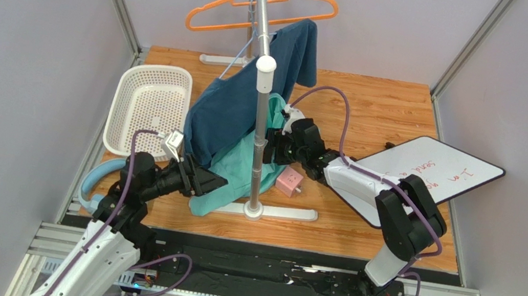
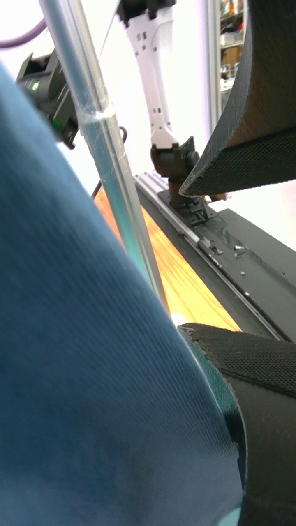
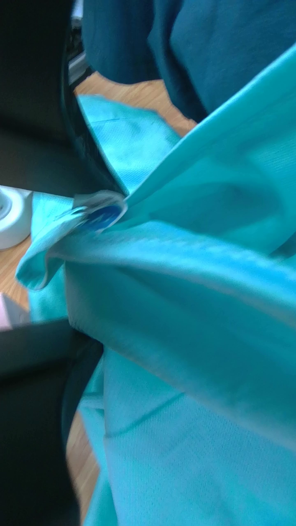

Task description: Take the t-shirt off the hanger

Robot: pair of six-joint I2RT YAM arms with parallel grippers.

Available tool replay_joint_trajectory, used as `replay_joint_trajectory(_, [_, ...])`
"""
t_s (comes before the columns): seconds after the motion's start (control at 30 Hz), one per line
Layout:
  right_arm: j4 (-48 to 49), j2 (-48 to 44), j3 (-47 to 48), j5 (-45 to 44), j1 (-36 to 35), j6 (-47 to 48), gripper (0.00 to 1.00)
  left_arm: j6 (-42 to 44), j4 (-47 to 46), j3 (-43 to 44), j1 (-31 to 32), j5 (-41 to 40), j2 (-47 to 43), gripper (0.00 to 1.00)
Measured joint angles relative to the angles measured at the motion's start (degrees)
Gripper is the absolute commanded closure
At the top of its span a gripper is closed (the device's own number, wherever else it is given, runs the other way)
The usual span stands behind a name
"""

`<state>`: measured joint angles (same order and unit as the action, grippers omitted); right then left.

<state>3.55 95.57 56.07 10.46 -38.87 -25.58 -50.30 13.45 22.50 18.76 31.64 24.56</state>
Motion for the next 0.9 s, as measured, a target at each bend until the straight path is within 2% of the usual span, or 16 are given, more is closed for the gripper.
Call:
replay_joint_trajectory(0.03, [0.5,0.7,0.5,0.0,-0.1,0.3,0.73,-0.1,-0.5,0.0,0.0,0.3,0.2,0.18])
replay_joint_trajectory(0.1, [0.9,2.4,2.1,0.7,-0.7,0.3,0.94,-0.6,-1.8,0.1,0.0,1.3,1.4,0.16])
replay_joint_trajectory(0.13, [1.0,3.3,3.0,1.1,-1.2,-0.2,1.00,-0.8,-2.3,0.3,0.0,1.7,2.3,0.16])
replay_joint_trajectory(0.37, [-0.2,4.1,6.7,4.8,-2.6,-3.5,1.00,-0.5,-3.1,2.7,0.0,2.9,7.7,0.13])
replay_joint_trajectory(0.63, [0.0,-2.8,6.9,15.8,-0.5,-12.6,1.00,0.2,-7.5,5.5,0.0,3.9,14.5,0.12])
replay_joint_trajectory(0.9, [3.7,-5.9,6.9,24.0,0.8,-23.0,1.00,9.8,-2.5,15.7,1.2,4.2,23.0,0.12])
